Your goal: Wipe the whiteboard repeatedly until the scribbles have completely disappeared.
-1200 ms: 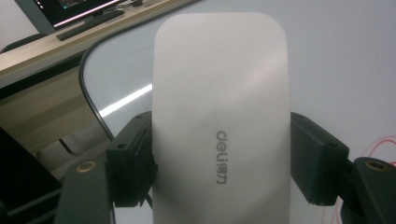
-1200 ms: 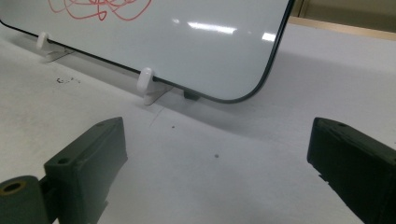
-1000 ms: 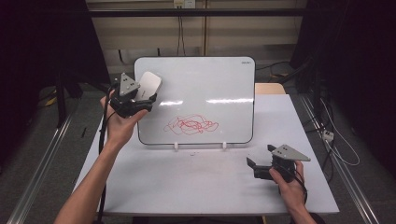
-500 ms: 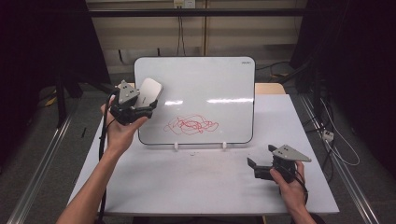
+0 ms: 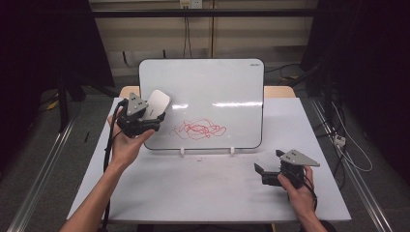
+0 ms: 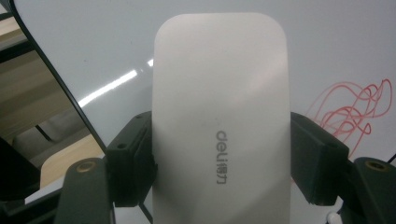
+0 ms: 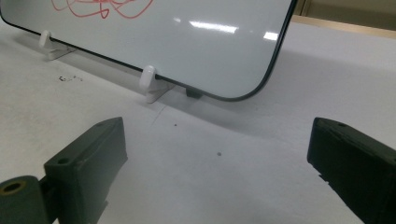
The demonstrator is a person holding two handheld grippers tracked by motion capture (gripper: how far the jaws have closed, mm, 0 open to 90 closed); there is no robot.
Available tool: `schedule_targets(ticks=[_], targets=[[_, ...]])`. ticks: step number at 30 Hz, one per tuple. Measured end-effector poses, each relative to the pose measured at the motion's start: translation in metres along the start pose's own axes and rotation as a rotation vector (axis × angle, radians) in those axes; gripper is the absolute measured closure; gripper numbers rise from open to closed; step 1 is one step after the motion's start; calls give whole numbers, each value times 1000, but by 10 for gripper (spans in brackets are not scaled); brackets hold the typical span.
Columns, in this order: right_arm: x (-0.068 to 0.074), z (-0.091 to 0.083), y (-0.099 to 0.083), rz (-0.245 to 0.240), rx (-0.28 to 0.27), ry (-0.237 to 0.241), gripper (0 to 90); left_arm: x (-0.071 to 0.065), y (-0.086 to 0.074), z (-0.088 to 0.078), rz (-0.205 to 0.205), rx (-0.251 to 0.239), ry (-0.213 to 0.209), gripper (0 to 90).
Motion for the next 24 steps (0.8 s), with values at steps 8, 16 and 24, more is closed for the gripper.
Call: schedule_targets(ticks=[8,16,24], targets=[[0,0,0,-3,-2,7,48,0,-13,-1,-4,18,27,308],[1,0,1,-7,-4,7,48,-6,-20,2,26,38,39,308],[1,0,1,-7,-4,7,48,-14,-23,7,52,53,30,308]])
Point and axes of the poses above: each handheld gripper's, and its own axes: z roughly forward along the jaws, y roughly out of its top, x roughly to its left, the point moved 7 cm from there along z, roughly forward along the jaws, and after that the axes turned 6 degrees about -x, right-handed, at the moved point
